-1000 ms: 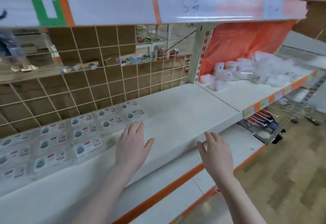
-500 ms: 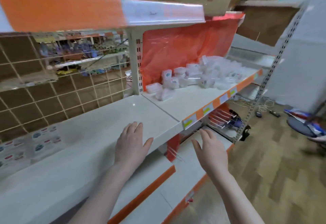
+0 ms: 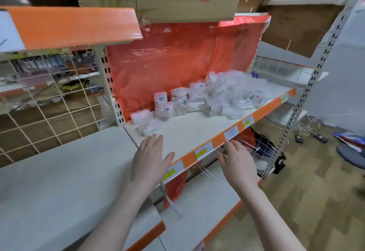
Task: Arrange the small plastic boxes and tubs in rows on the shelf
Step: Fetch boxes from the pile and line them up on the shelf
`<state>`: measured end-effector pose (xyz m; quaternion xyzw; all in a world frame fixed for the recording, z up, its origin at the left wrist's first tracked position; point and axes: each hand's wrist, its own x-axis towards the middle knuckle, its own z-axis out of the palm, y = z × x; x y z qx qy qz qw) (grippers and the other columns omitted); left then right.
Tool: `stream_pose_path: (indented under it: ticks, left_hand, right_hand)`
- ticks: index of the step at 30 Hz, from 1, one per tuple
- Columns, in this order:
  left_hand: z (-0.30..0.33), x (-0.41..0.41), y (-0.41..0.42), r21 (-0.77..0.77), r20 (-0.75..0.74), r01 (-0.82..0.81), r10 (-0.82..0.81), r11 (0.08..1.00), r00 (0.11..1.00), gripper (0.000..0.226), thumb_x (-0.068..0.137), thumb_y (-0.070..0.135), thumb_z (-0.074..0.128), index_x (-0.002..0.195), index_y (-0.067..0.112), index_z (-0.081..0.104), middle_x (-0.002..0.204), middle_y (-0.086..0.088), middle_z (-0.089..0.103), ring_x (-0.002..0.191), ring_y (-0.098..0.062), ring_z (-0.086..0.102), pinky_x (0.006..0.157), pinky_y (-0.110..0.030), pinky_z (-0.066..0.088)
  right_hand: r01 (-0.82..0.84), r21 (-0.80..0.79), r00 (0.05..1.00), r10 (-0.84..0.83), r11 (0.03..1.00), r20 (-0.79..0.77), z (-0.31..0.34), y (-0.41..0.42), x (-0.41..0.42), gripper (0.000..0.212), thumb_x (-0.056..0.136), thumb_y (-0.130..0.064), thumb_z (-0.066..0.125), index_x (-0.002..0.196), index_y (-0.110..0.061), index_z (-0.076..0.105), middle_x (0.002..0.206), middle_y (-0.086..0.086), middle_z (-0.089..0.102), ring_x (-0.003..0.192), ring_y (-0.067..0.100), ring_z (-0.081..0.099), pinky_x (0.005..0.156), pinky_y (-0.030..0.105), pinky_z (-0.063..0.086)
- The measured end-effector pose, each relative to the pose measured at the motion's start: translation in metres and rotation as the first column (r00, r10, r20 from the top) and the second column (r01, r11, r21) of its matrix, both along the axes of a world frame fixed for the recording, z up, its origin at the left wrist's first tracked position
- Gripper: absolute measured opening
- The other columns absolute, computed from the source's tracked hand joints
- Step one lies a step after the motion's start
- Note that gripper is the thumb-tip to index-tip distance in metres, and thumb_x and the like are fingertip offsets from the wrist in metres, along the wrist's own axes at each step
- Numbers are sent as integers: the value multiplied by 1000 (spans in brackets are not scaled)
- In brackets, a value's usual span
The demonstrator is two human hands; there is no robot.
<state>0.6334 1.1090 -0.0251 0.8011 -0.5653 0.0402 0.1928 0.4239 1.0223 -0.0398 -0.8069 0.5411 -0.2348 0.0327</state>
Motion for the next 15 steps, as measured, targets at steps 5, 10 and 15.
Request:
stream_pose_path:
  ticks: [5,10,15]
  left_hand:
    - [-7,1,-73,-14,-10,3,-3,1000,1000,64,94,50,41,146,14,29,153,-2,26,141,-18,19,112,-28,18]
    - [-8,0,-149,-15,-15,29,-29,999,999,63,94,49,42,145,13,30,152,-2,29,141,-18,21,111,-29,21]
    - [-2,3,-199,-19,-9,29,-29,999,1000,63,93,48,46,145,15,31,153,-1,28,141,-18,20,112,-30,19]
  right_hand:
    - [3,3,1000,-3,1000,-2,-4,-69,3,29,90,-19,55,111,1,59,104,16,60,98,34,55,82,41,43]
    - [-5,-7,1000,5,1000,-10,-4,-143,4,39,89,-22,58,121,1,55,114,17,58,106,36,53,86,40,39]
    - [-12,-29,999,13,1000,32,-1,-198,7,40,89,-23,58,123,-2,55,119,15,57,112,33,50,88,37,38]
